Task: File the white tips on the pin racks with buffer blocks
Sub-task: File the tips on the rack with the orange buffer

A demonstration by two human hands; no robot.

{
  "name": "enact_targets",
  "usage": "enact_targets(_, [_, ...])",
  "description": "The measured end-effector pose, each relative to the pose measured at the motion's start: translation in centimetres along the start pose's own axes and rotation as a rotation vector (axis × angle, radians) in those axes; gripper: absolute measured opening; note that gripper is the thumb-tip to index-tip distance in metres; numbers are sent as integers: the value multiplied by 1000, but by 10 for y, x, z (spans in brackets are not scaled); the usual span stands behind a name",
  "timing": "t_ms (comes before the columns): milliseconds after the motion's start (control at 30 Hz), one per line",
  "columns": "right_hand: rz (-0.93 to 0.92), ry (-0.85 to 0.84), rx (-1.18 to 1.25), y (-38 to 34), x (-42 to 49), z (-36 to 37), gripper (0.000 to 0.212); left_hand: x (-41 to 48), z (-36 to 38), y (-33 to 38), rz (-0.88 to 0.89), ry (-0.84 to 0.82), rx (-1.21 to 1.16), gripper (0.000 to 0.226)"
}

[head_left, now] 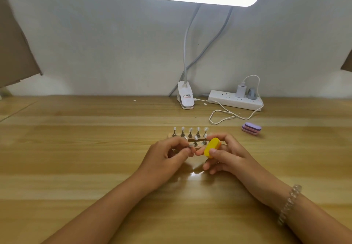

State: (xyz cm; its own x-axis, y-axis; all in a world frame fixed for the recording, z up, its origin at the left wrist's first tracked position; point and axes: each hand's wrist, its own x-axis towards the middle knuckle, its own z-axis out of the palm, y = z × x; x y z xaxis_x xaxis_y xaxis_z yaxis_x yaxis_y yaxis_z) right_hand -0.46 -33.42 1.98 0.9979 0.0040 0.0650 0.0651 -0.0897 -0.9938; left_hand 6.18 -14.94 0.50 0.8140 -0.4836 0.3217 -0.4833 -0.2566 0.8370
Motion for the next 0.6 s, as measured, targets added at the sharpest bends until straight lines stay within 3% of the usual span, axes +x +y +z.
enact_targets(233, [1,26,-57,4,2,-2,24,3,-10,-1,-39,-122,-69,12])
enact_targets(367, [-67,37,-132,5,4,2,50,1,-9,-8,-14,-125,-37,14])
enact_targets(600, [-231,41,-364,8,2,8,36,3,-5,-10,28,-104,53,21])
